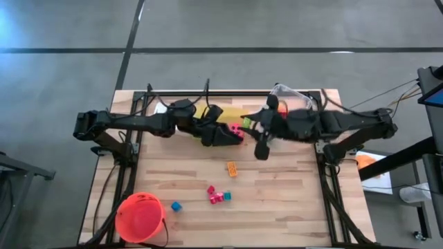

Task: Pick & Place Toys
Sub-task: Put the green game piece into the transparent bin

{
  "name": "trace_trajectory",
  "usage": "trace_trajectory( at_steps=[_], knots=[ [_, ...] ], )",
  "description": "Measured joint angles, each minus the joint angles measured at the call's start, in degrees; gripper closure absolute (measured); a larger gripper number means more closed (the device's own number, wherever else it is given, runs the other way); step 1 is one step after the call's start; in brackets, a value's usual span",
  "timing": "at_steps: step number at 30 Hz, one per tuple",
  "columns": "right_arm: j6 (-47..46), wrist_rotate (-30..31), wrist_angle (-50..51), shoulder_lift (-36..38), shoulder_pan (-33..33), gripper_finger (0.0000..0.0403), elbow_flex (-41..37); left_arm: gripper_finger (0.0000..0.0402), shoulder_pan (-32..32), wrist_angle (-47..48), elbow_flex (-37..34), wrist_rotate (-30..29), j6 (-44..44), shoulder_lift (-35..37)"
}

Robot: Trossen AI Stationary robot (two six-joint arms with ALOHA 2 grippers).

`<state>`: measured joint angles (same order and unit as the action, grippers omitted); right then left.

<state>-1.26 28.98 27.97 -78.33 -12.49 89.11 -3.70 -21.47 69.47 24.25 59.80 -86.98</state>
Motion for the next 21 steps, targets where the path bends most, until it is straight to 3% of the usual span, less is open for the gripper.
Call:
trace_trajectory(
  at_steps=[5,13,21],
  knots=[
    [-6.2,-9.7,5.9,2.2,6.0,0.0270,-0.6,0.0021,0.0,12.7,0.0,0.4,-2.7,0.4],
    [-15.6,-15.3,25.0,3.2,18.3,0.0270,-1.7,0.0023,1.6,35.2,0.0,4.5,-7.0,1.0],
    [-17.3,-26.9,29.1,6.1,29.8,0.0270,-12.7,0.0023,6.2,59.6,0.0,1.2,-17.0,1.0]
  ],
)
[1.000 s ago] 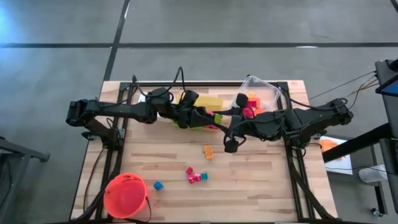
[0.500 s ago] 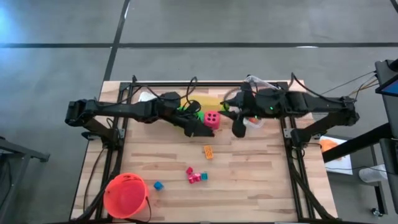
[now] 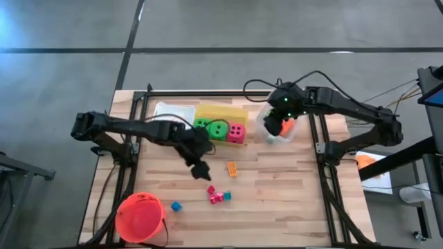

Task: Pick & Place Toys
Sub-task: Put the green game piece into the transparent bin

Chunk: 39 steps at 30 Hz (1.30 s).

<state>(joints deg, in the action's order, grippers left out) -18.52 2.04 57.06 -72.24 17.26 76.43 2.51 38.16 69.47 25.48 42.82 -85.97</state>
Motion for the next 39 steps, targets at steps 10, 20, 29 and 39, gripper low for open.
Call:
trace_trajectory(
  at_steps=[10,20,29,39],
  knots=[
    [-0.2,-1.2,-0.3,1.6,7.0,0.0270,-12.5,0.0023,6.9,16.6,-2.2,-7.1,1.7,-0.1],
    [0.1,-0.6,-3.0,1.6,7.4,0.0270,-21.0,0.0024,11.5,20.7,-6.4,-5.2,6.9,-0.1],
    [0.1,-1.0,-12.7,0.8,8.2,0.0271,-27.2,0.0024,12.2,20.3,-7.3,-3.9,7.8,-0.6],
    [5.9,-1.2,-8.1,-5.8,13.4,0.0271,-21.4,0.0024,12.3,20.1,-7.3,-2.9,8.0,-1.5]
  ],
)
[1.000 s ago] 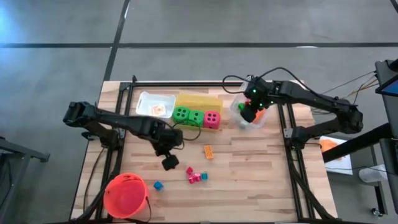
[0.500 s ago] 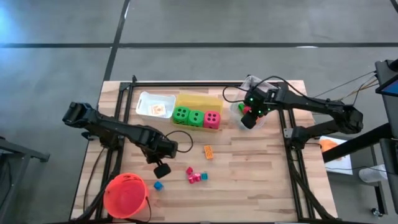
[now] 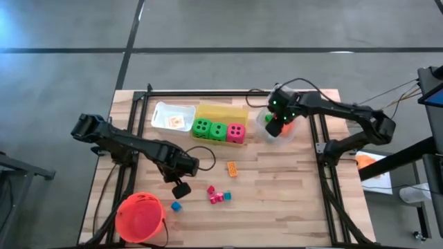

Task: Pick & Place Toys
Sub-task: Put the green game piece into the transparent bin

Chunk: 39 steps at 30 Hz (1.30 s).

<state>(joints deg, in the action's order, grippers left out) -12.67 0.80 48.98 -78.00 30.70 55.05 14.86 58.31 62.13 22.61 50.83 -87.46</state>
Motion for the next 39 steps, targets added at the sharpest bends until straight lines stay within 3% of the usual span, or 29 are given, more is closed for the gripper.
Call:
trace_trajectory(
  at_steps=[4,12,24,39],
  knots=[
    [-0.2,-5.5,-0.1,1.0,3.0,0.0271,0.9,0.0024,0.3,0.1,0.0,0.0,0.1,0.1],
    [-0.1,-7.0,0.1,-1.1,9.6,0.0271,0.8,0.0024,0.7,0.1,0.0,1.0,0.3,0.1],
    [4.2,-5.9,0.0,-8.6,9.4,0.0271,1.1,0.0024,2.2,0.3,0.0,1.4,3.1,-0.2],
    [5.4,-5.4,0.0,-8.6,9.5,0.0271,0.9,0.0023,2.2,-0.2,-0.2,1.4,3.8,-0.5]
  ],
)
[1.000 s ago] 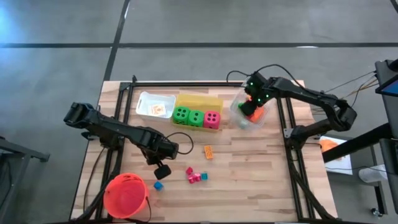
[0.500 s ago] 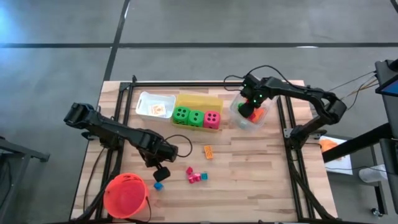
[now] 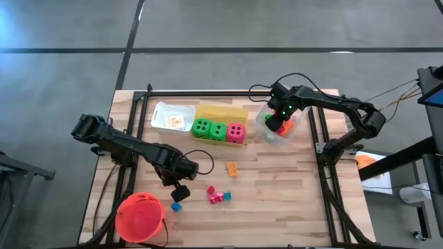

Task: Pick & Place Toys
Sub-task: Put the green game piece into the transparent bin

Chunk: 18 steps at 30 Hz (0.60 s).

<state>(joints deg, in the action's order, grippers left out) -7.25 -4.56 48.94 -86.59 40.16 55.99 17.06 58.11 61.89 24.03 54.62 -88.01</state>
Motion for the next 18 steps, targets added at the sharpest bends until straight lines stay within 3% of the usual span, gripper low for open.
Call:
trace_trajectory(
  at_steps=[10,18],
  knots=[
    [1.5,0.0,0.1,0.0,0.0,0.0266,-0.1,0.0023,0.0,0.0,0.0,0.0,0.1,0.0],
    [1.4,0.2,0.8,0.0,0.0,0.0145,0.4,0.0023,0.0,0.0,0.0,0.0,-0.1,0.0]
  ],
)
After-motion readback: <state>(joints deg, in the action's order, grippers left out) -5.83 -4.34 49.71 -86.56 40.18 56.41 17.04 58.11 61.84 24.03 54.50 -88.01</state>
